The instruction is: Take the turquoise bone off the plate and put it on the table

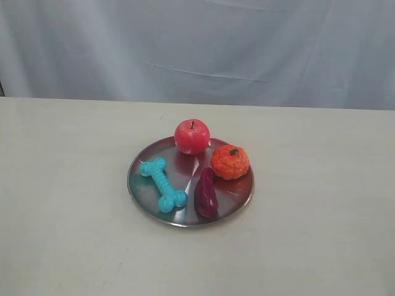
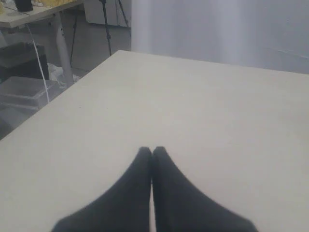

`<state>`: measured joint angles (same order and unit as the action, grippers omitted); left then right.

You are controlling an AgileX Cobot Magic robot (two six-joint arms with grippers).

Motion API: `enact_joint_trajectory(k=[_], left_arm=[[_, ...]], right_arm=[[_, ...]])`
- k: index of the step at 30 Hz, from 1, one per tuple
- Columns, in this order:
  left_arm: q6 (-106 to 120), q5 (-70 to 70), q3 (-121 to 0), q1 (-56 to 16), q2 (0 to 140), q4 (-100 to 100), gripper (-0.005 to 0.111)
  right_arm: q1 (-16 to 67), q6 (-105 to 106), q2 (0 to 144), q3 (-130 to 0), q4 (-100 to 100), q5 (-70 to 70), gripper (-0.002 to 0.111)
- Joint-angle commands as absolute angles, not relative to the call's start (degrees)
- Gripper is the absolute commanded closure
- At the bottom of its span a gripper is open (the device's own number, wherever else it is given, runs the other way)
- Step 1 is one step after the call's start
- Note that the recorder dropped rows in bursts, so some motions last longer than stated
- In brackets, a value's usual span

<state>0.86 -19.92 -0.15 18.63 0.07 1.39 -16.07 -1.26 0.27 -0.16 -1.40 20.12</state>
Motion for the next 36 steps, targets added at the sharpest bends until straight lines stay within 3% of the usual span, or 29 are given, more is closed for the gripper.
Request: enact_joint_trajectory(k=[1,16,22,24,29,34,36], left_arm=[[0.6,-19.6,0.0,18.8,0.0,1.5,0.107],[0.6,-19.6,0.0,18.8,0.0,1.5,0.107],[0.6,-19.6,0.0,18.8,0.0,1.5,0.107],[0.6,-19.6,0.0,18.8,0.0,1.5,0.107],[0.6,-19.6,0.0,18.8,0.0,1.5,0.107],[0.6,-19.6,0.0,18.8,0.0,1.5,0.107],[0.6,-19.6,0.0,18.8,0.0,1.5,0.107]], right_arm=[[-15.9,-0.6,0.0,0.0,-0.9,20.0,0.109],[-15.9,0.0,0.0,0.0,5.3,-33.1,0.109],[-15.9,-27.2,0.0,0.0,5.3,-48.6,0.109],[-15.9,-31.2,0.0,-1.9,6.4,-45.0,0.109],[-15.9,-36.2,4.8,-16.5,8.7,-12.5,0.109],[-13.5,-36.2,21.2,-31.0,10.2,0.0,0.109],[-8.2,-34.7,33.0,-39.5,10.6,4.7,0.109]])
